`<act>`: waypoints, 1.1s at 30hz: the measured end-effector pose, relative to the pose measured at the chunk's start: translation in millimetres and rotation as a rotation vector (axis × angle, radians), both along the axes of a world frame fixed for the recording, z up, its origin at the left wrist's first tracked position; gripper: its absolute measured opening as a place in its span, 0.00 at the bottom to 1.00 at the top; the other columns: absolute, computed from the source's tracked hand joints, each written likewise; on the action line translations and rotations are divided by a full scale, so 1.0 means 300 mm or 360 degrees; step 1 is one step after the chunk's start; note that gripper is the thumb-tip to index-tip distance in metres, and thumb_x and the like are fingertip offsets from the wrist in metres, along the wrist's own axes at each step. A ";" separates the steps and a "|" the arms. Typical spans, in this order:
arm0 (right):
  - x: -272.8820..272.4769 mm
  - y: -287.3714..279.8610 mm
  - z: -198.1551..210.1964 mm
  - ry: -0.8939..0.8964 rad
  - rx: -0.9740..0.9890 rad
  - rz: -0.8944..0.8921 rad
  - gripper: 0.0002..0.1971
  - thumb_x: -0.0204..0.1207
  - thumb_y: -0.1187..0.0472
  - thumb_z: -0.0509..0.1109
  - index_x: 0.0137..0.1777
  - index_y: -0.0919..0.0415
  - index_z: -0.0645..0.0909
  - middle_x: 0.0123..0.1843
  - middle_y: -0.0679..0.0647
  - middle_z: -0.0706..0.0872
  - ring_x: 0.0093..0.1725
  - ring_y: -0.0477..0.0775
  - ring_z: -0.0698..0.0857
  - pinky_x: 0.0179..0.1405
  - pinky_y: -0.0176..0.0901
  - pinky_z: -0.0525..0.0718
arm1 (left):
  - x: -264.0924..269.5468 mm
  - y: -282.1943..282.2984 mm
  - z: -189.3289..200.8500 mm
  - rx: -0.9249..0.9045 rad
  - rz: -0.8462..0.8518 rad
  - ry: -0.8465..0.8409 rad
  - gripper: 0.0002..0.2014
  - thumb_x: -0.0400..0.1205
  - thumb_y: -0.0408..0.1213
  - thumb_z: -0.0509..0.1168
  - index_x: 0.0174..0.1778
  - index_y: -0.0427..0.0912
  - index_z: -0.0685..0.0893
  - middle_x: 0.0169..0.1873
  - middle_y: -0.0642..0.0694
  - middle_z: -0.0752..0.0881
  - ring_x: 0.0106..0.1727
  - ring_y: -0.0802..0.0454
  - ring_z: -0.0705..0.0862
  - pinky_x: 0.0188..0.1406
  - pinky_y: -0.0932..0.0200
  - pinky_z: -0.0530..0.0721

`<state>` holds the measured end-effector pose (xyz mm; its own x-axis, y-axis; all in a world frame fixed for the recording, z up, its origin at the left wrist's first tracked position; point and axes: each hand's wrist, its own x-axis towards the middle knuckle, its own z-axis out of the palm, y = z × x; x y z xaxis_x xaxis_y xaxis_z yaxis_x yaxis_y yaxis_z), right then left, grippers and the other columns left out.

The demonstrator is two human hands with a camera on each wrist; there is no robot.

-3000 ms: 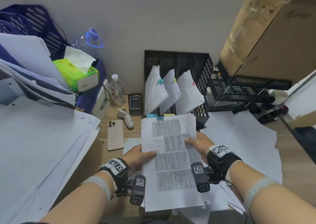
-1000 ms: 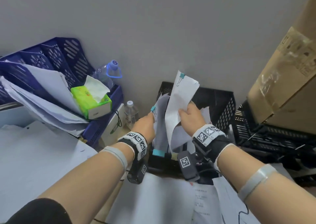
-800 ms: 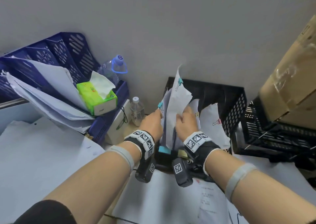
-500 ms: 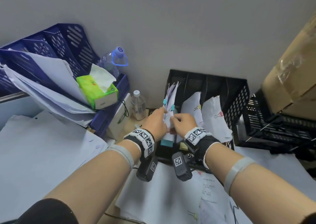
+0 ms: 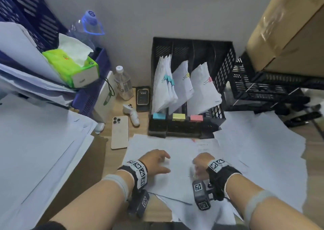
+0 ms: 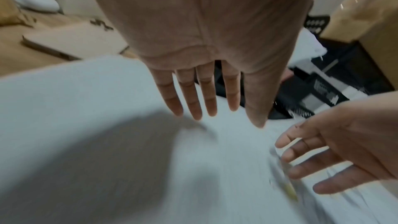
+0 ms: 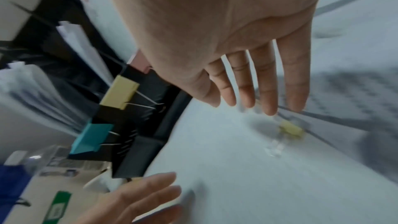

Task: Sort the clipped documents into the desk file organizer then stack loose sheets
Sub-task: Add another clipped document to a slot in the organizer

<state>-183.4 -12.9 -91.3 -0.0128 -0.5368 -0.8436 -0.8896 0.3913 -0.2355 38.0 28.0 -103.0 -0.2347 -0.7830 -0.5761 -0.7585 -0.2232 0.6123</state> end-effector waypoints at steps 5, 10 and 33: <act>-0.040 0.136 -0.070 -0.0103 -0.0167 -0.0150 0.12 0.73 0.61 0.68 0.30 0.56 0.73 0.29 0.53 0.84 0.34 0.57 0.85 0.34 0.40 0.76 | -0.089 0.101 -0.076 -0.0124 -0.0553 -0.0462 0.44 0.71 0.60 0.77 0.82 0.63 0.67 0.84 0.52 0.64 0.84 0.46 0.62 0.81 0.39 0.69; -0.042 0.195 -0.036 -0.0212 -0.0149 -0.0667 0.08 0.71 0.62 0.73 0.38 0.61 0.76 0.22 0.54 0.79 0.18 0.52 0.77 0.23 0.38 0.74 | -0.120 0.142 -0.081 -0.0146 -0.0770 -0.0572 0.56 0.65 0.63 0.79 0.86 0.62 0.55 0.89 0.47 0.53 0.89 0.42 0.52 0.84 0.36 0.62; -0.118 0.087 0.187 -0.1071 -0.0143 -0.0726 0.15 0.77 0.63 0.71 0.63 0.63 0.85 0.57 0.57 0.91 0.56 0.63 0.90 0.61 0.63 0.85 | 0.045 0.020 0.176 0.0265 0.1158 0.0897 0.15 0.85 0.41 0.70 0.64 0.37 0.87 0.54 0.39 0.94 0.57 0.36 0.92 0.66 0.31 0.86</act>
